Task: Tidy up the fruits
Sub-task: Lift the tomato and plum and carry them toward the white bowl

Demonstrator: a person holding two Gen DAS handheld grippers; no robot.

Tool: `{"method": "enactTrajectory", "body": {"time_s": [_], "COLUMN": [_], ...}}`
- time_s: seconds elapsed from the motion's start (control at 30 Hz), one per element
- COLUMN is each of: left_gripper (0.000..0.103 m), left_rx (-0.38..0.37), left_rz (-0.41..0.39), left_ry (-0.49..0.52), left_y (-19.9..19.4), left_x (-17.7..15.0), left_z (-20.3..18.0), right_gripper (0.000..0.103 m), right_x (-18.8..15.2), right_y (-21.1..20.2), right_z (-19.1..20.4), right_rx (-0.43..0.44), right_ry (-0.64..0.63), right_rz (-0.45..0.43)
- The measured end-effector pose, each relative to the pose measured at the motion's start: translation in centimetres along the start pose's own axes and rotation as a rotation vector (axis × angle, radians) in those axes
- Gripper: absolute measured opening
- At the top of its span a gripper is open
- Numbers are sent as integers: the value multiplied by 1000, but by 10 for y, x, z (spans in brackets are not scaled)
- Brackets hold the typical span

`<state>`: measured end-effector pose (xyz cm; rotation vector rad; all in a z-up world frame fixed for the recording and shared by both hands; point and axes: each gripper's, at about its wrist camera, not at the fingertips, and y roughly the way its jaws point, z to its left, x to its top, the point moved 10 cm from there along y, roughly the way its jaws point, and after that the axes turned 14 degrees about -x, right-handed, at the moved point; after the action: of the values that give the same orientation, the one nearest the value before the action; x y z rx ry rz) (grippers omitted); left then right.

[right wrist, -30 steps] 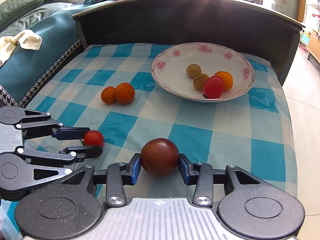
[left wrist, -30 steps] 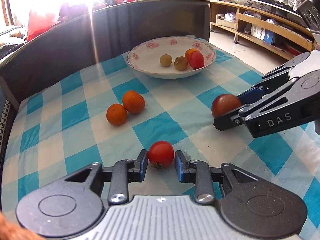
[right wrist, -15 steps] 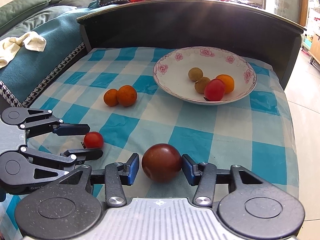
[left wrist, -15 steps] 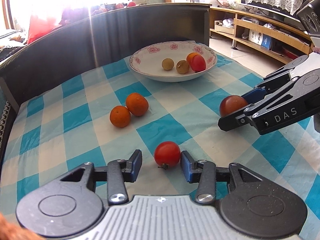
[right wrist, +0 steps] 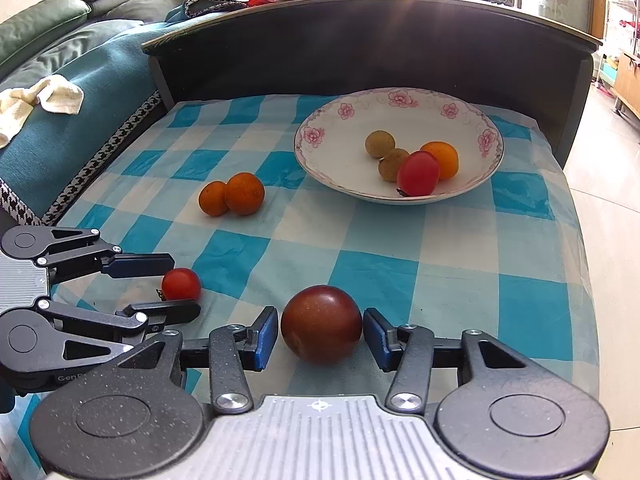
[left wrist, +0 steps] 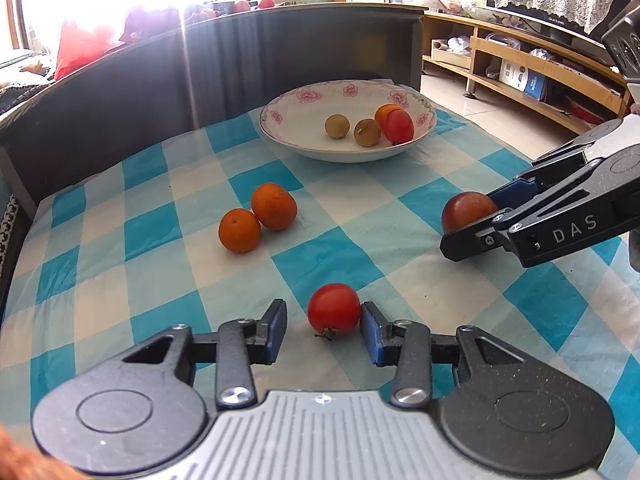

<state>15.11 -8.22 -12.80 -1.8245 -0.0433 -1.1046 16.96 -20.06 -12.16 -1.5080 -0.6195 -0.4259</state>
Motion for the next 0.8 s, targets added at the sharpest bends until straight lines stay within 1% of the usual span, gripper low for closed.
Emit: {"method": "enactTrajectory", "body": {"time_s": [0.03, 0.1, 0.2, 0.27, 0.3, 0.4, 0.57, 0.8], "left_gripper": [42, 37, 37, 36, 36, 36, 36, 36], "left_rx": [-3, -10, -9, -12, -12, -18, -26, -16], "left_rz": [4, 10, 17, 21, 24, 28, 6, -25], "left_ry": [2, 7, 1, -10, -14, -24, -15, -13], "left_y": [0, 1, 1, 2, 2, 4, 2, 3], "left_x": [0, 1, 1, 2, 2, 5, 16, 33], "left_z": [-1, -4, -4, -3, -2, -3, -7, -8], "right_gripper": [43, 43, 43, 41, 37, 36, 35, 35], "right_x": [0, 0, 0, 0, 0, 0, 1, 11], "right_y": [0, 0, 1, 2, 2, 2, -1, -6], "right_z": [0, 0, 1, 2, 2, 3, 2, 2], "right_rx": [-1, -2, -6, -17, -22, -32, -40, -42], "right_ry": [-2, -3, -6, -17, -21, -20, -13, 0], "right_rz": [2, 3, 11, 13, 14, 17, 17, -12]}}
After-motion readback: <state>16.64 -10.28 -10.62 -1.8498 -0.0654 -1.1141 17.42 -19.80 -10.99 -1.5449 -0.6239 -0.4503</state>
